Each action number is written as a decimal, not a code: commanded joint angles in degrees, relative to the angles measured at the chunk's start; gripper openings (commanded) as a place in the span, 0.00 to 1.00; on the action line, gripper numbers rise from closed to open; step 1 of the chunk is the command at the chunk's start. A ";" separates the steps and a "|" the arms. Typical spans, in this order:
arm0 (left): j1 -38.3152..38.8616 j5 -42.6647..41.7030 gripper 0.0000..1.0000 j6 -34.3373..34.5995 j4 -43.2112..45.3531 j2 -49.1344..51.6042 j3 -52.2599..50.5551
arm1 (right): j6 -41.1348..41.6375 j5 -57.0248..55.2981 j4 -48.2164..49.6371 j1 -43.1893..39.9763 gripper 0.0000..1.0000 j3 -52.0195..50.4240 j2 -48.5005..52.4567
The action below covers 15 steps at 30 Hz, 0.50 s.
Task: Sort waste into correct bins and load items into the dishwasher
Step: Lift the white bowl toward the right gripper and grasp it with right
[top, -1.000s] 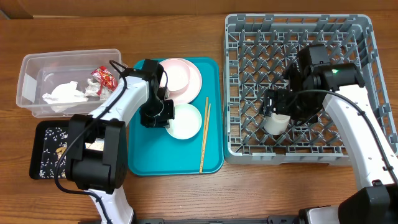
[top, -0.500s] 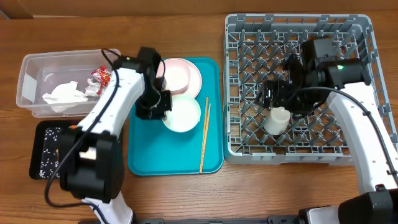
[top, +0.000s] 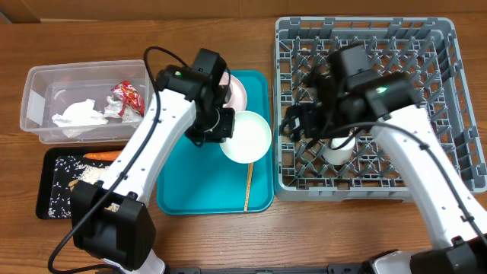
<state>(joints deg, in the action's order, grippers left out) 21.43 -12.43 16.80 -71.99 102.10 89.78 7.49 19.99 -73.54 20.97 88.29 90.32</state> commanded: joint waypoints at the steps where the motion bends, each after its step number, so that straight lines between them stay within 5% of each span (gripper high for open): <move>1: 0.74 -0.79 0.04 -0.07 0.04 -0.87 0.83 | 0.02 -8.17 0.63 3.78 0.89 0.92 -0.17; 15: 0.72 -6.95 0.04 -3.96 0.46 -0.87 0.83 | 2.16 -8.81 10.99 8.37 0.71 -7.21 -0.17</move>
<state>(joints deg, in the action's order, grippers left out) 21.96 -17.17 14.57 -71.72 102.10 89.78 8.97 11.99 -63.53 29.04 82.72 90.32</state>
